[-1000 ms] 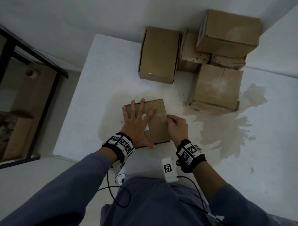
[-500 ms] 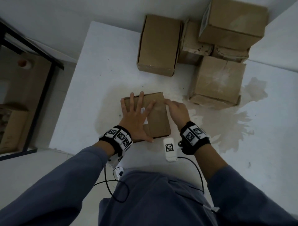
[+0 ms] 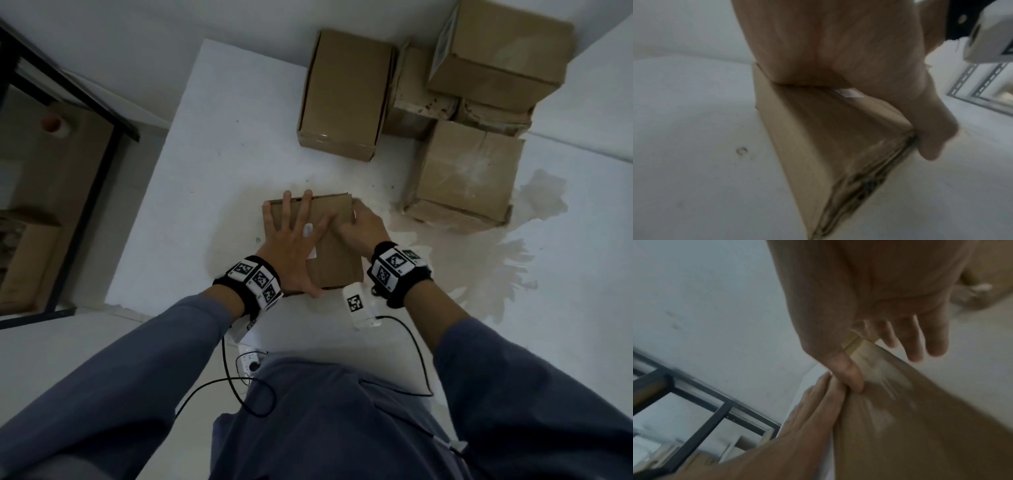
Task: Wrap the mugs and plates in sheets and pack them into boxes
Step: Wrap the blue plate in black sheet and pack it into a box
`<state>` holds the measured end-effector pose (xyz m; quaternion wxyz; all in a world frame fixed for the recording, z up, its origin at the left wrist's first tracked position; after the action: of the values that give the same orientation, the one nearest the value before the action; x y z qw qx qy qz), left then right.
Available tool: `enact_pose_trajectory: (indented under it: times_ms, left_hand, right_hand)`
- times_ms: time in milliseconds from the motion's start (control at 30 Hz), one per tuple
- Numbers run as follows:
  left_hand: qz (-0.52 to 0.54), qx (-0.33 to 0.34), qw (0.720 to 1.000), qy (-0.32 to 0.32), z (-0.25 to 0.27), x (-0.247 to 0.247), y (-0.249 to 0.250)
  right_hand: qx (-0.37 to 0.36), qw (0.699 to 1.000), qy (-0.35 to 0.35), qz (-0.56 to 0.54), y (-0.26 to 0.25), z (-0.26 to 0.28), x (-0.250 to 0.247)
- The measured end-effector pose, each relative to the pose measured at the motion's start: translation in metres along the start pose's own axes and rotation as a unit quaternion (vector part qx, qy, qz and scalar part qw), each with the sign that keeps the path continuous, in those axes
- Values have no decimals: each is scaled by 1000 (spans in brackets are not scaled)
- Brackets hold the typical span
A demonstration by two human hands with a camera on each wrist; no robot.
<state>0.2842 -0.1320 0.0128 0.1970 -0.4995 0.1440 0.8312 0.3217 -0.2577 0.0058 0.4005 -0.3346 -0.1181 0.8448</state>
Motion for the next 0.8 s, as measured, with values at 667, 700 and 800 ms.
enact_pose_trajectory:
  times_ms: [667,700,800]
  left_hand:
    - [599,-73,785,142,43,23,-36]
    - [611,-70,772,161,46,14,-35]
    - [604,-85,761,221,53,-20,-50]
  right_hand:
    - [-76,997,-25,-19,32,25,-11]
    - [-86,996,-18,-29,29,30,-15]
    - [-136,987,13,-83,10,48,-37]
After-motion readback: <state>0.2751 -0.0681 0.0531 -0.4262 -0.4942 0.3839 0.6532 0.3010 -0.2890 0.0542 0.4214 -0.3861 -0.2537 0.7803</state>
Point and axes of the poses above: each hand's wrist, its own z-axis away from the middle knuckle, its own x-axis out of the palm, y = z × x, the point moved 10 cm from there along -z, towards the middle knuckle, and after that the axes turned 6 degrees about x, right-handed, at the moved point
